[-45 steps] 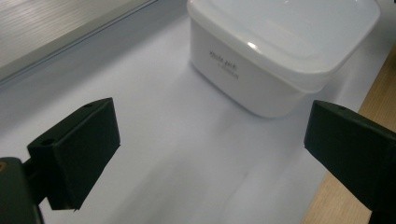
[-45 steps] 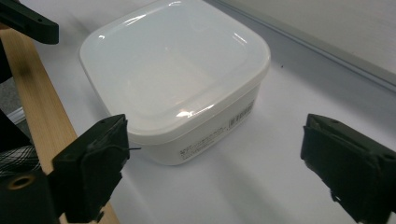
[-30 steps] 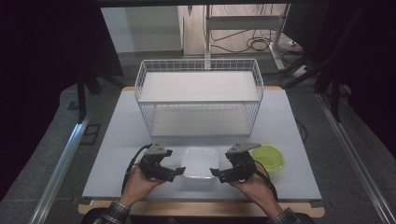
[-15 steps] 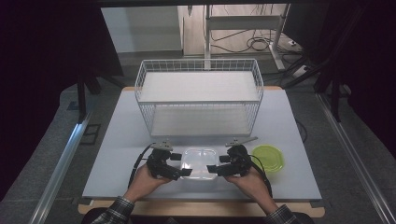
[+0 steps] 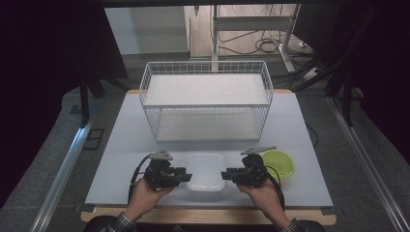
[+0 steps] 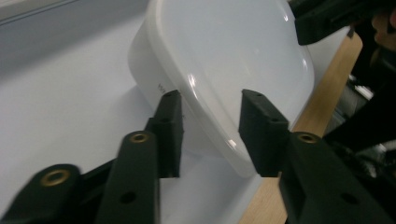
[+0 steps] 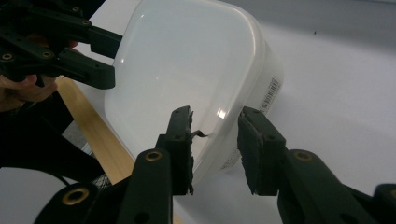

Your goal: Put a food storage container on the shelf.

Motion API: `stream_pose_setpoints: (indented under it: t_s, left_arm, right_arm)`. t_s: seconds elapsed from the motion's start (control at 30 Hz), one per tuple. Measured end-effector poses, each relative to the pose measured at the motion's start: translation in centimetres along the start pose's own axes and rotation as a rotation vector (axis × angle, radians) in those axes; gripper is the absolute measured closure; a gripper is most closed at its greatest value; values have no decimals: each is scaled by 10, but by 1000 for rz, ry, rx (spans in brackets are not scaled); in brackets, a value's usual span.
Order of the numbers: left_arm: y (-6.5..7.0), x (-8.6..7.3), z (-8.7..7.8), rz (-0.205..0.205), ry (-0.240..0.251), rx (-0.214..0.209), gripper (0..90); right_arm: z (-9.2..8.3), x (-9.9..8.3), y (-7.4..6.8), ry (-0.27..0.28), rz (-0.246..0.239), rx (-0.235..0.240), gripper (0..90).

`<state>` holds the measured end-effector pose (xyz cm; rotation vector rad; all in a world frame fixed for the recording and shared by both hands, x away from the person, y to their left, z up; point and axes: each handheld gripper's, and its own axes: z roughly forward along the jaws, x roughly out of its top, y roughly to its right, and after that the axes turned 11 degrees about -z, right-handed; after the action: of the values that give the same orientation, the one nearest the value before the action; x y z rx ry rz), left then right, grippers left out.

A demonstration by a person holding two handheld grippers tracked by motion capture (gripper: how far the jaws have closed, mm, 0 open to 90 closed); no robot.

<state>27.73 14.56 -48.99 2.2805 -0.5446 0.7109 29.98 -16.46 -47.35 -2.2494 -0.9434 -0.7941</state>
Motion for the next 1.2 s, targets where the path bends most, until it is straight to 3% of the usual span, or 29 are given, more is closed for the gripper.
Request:
stream_pose_setpoints:
  t_s: [0.03, 0.07, 0.1, 0.27, 0.37, 0.4, 0.47, 1.2]
  left_arm:
    - [0, 0, -1, -5, 11, 5, 663]
    - [0, 0, -3, -5, 29, 20, 740]
    - [0, 0, -3, -5, 29, 20, 780]
    - [-3, 0, -2, -27, 43, 24, 786]
    - [0, 0, -1, -13, 51, 55, 792]
    - [1, 0, 1, -7, 53, 70, 792]
    - [1, 1, 1, -8, 54, 66, 792]
    - [13, 27, -17, 36, 128, 53, 796]
  right_arm:
    - [0, 0, 0, 0, 0, 0, 714]
    - [-2, 1, 0, 20, -1, -11, 777]
    - [-2, 1, 0, 20, -1, -11, 777]
    - [-1, 3, 1, 34, -41, -46, 786]
    - [1, 3, -1, 48, -71, -71, 787]
    - [1, 4, -4, 52, -98, -100, 786]
    - [-1, 5, -6, 61, -115, -120, 785]
    - [-26, 29, -8, 164, -174, -145, 784]
